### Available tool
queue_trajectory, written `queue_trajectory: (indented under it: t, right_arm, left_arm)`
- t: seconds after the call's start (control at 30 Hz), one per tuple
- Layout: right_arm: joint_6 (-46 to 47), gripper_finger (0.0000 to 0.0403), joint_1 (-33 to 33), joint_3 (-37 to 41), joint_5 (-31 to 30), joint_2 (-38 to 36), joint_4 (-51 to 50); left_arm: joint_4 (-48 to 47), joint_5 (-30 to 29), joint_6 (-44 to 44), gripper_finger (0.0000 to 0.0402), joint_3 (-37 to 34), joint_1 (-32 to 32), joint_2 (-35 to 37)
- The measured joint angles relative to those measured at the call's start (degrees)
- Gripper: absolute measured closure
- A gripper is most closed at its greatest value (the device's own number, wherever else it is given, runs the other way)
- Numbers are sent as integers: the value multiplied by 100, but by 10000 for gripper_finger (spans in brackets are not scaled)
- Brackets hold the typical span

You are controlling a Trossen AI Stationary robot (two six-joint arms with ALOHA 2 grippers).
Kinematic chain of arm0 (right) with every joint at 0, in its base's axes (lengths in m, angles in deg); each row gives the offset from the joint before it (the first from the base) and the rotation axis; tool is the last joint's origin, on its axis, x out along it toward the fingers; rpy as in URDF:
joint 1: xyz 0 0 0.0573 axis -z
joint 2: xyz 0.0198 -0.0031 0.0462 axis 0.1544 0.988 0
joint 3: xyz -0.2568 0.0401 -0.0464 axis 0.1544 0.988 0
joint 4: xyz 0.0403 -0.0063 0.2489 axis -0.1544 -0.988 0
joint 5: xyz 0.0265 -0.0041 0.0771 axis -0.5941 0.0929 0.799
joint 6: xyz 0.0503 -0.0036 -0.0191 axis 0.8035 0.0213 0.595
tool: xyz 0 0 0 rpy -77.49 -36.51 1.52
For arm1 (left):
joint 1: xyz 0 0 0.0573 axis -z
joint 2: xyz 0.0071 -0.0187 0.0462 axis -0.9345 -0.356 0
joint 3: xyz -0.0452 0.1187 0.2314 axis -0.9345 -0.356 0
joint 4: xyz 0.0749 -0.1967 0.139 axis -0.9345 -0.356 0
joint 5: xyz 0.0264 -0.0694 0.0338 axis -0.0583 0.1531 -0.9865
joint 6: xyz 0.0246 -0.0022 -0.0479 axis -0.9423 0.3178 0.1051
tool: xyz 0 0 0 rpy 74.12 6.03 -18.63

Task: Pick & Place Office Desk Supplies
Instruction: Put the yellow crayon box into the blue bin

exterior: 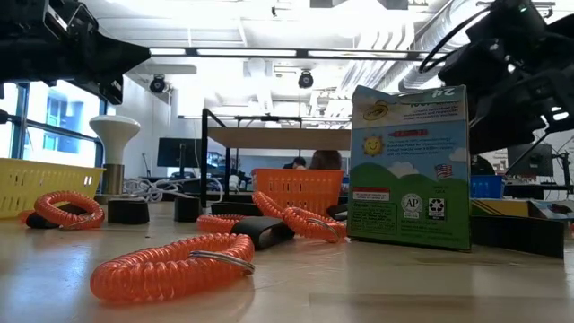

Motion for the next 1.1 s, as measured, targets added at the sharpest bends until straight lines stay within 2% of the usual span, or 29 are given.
queue_trajectory:
  t: [0.13,0.53,0.8,1.1]
  right_arm:
    - [-143,174,-143,-2,-245,-2,221]
    - [-611,174,-142,-2,-229,0,497]
    - [-635,174,106,-2,216,190,625]
    - [-844,174,257,-2,646,937,1550]
  left_arm:
    - [0,0,5,401,0,0,-2]
    - [0,2,5,401,0,0,0]
    - [0,2,3,401,0,0,-1]
    - [0,4,1,401,0,0,-2]
